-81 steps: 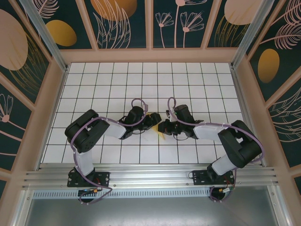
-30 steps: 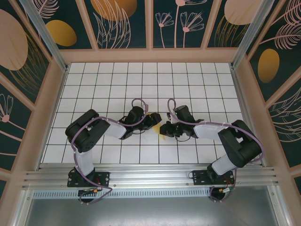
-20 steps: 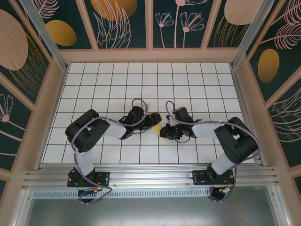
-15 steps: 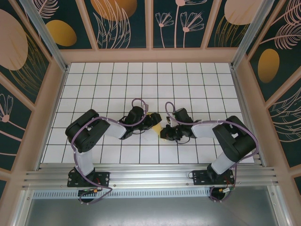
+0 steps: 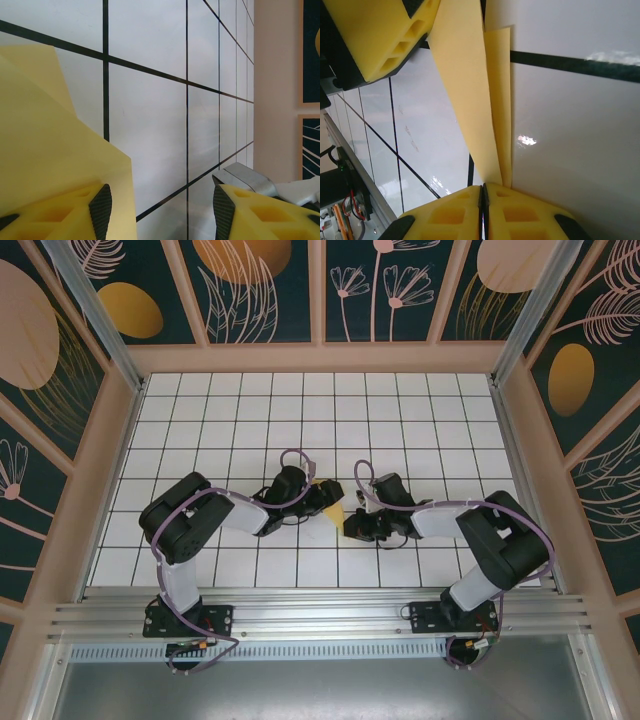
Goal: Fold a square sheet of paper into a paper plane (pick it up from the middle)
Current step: Fold the wing for the fifth time at the center of the table.
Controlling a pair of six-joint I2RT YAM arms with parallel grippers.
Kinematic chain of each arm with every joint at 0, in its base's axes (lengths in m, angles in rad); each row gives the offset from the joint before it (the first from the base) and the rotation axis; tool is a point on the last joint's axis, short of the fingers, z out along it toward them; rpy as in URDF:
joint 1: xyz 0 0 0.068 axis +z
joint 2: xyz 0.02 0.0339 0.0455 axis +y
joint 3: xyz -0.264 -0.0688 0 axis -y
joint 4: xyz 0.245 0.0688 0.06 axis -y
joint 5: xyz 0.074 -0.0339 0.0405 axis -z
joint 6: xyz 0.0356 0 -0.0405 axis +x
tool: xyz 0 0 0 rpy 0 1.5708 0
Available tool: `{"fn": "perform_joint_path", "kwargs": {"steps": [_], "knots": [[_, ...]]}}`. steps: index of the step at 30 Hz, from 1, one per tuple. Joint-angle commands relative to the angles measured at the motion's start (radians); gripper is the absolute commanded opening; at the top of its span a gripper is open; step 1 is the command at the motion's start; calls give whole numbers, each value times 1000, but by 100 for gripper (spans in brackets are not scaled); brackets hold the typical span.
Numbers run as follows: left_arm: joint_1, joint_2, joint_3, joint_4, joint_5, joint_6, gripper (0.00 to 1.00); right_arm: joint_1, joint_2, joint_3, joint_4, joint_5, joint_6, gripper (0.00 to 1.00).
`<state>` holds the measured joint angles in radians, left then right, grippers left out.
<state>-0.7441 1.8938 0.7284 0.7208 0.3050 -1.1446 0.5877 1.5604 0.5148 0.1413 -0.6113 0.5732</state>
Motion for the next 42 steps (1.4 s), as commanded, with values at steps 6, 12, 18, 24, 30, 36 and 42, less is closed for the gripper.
{"fn": "perform_joint_path", "kwargs": {"steps": [6,12,18,24,30,36,42], "knots": [[3,71,-23,-189,-46,23,59,-1,-9,-39,-233,38,-64,12],[4,75,-21,-193,-44,22,59,0,-32,-54,-261,30,-91,12],[3,77,-20,-198,-44,23,59,0,-29,-47,-312,46,-120,11],[4,79,-18,-196,-41,23,59,-3,-24,-35,-337,49,-124,11],[3,77,-19,-201,-40,29,59,-3,-66,-20,-375,108,-109,11],[3,77,-8,-215,-37,40,59,-11,-189,31,-349,124,-78,11],[3,75,-1,-219,-29,45,59,-11,-189,43,-119,-11,31,12]]}}
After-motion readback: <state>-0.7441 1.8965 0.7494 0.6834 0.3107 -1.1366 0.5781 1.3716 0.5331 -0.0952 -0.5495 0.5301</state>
